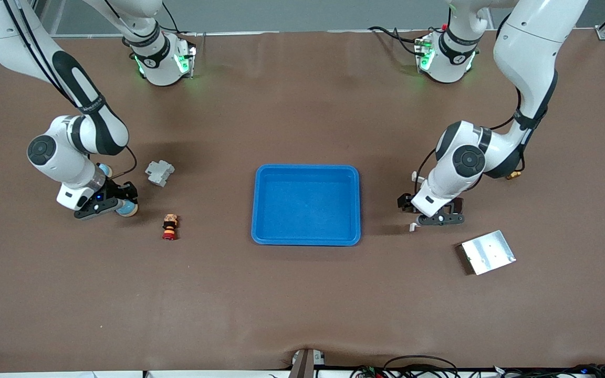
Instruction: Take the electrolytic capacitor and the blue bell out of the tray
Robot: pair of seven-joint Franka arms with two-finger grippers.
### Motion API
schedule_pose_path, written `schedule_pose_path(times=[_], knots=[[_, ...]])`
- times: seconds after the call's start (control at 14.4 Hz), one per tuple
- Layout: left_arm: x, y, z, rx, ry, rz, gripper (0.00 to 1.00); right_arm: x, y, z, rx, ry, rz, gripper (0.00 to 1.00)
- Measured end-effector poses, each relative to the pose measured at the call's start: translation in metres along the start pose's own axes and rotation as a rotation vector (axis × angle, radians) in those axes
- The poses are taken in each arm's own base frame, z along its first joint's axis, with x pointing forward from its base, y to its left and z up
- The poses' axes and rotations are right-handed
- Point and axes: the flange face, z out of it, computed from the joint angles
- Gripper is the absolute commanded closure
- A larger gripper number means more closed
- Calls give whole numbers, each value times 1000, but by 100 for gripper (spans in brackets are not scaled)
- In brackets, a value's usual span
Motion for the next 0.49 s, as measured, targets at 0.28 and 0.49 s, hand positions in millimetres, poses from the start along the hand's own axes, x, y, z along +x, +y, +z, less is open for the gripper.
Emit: schedule_pose_path(times=[0.28, 0.49], knots=[[17, -1, -37, 42, -25, -8, 0, 0, -1, 2, 2, 0, 17, 100], [38, -23, -80, 95, -74, -55, 0, 0, -1, 2, 2, 0, 27, 0]])
